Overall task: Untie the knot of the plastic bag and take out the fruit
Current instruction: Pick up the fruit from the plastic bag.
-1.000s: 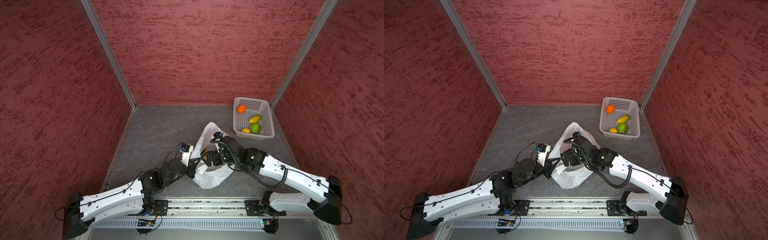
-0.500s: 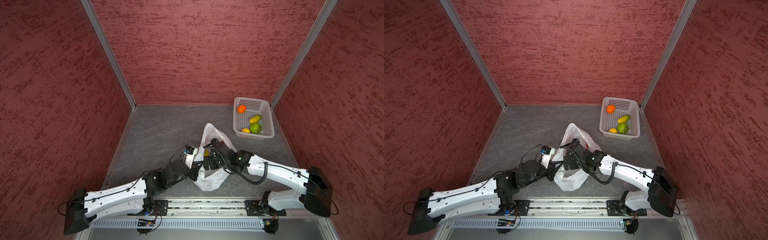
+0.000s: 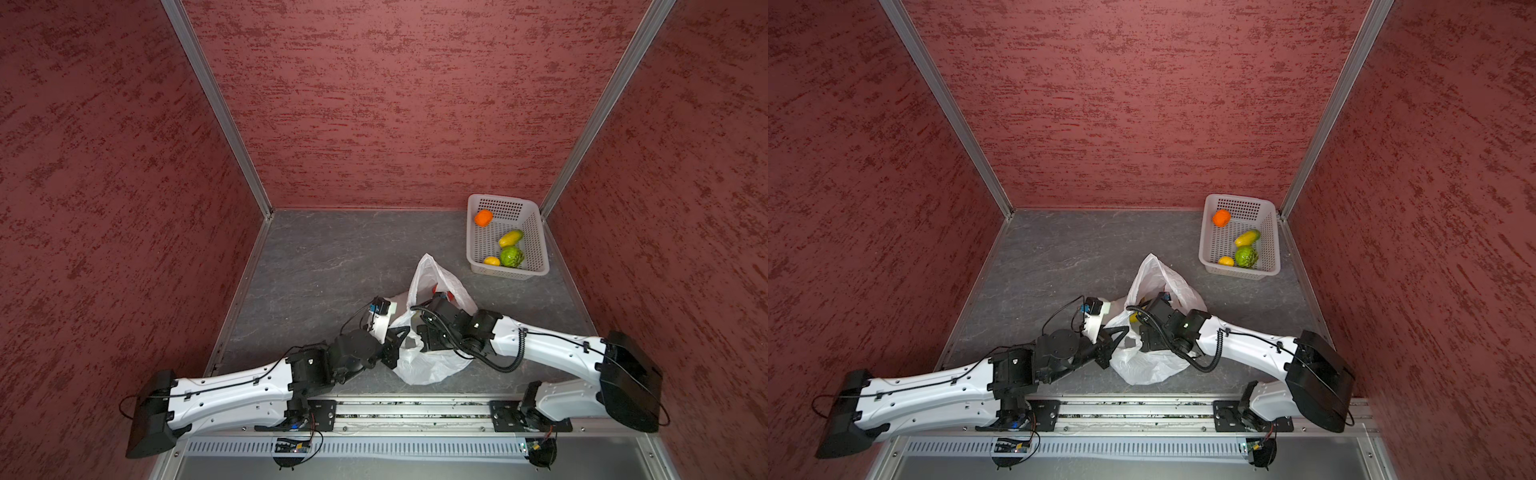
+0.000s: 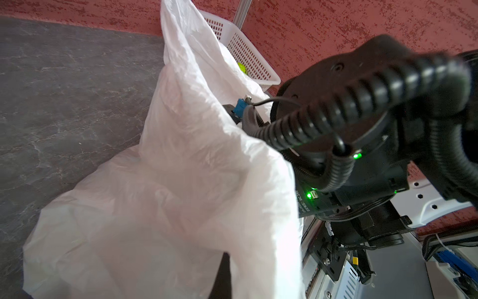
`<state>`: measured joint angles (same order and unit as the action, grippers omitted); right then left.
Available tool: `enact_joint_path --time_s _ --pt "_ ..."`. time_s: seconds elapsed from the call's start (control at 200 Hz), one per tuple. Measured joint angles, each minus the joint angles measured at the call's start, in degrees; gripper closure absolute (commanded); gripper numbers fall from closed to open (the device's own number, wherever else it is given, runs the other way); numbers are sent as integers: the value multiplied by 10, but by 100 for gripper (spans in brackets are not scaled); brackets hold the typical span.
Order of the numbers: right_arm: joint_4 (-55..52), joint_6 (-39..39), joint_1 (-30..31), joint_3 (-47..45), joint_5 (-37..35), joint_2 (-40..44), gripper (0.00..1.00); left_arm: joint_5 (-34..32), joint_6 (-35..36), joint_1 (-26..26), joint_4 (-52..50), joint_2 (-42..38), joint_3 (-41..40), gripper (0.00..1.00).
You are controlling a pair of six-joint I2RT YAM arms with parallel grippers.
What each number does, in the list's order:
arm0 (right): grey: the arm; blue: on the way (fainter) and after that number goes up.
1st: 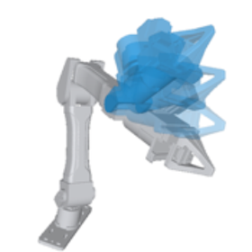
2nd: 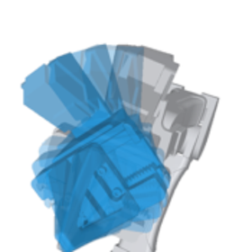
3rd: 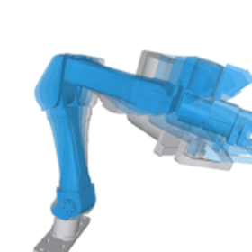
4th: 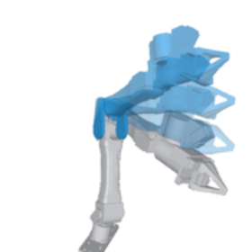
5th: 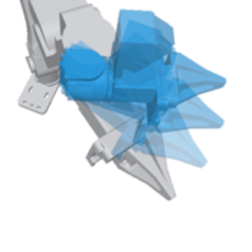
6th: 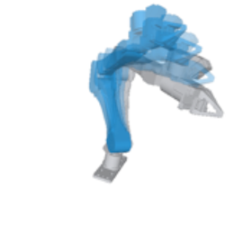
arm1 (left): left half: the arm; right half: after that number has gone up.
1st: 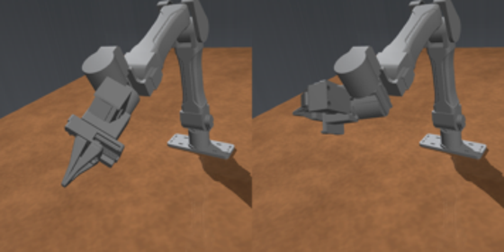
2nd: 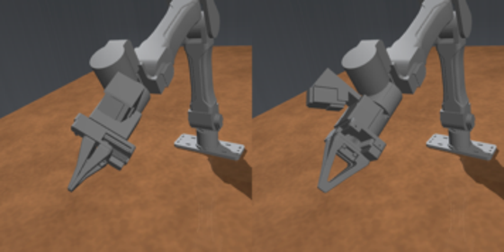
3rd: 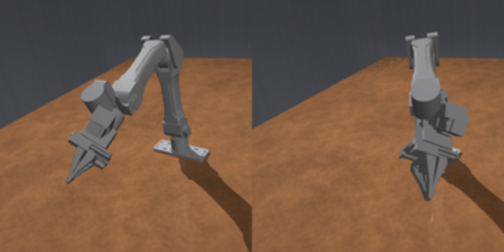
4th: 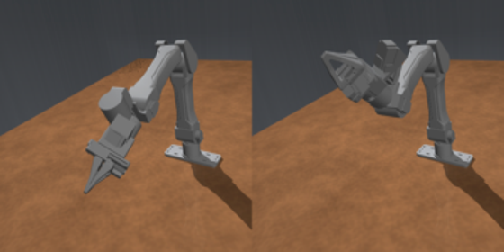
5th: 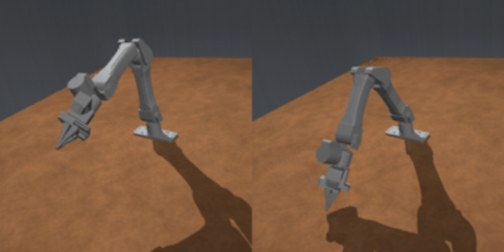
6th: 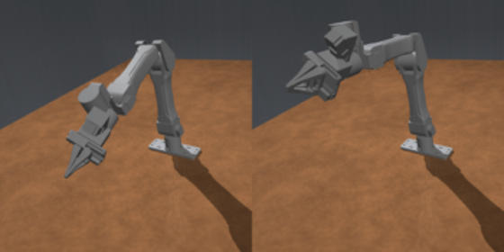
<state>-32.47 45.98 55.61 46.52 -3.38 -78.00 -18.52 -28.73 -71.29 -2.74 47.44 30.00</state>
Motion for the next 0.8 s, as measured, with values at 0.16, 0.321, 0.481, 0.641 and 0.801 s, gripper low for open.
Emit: enact_joint_path --time_s 0.16,0.321,0.481,0.641,0.801 --pt "8 22 -15 8 -12 -4 2 6 0 3 4 7 0 100" --pt "8 50 -42 38 -52 -10 2 23 1 2 29 47 0 100" --pt "9 72 -79 37 -74 -1 2 40 3 -5 54 84 3 100" --pt "11 83 -101 34 -91 2 2 48 6 -6 78 98 4 100" --pt "22 87 -108 28 -103 1 3 52 8 -7 93 103 5 100"
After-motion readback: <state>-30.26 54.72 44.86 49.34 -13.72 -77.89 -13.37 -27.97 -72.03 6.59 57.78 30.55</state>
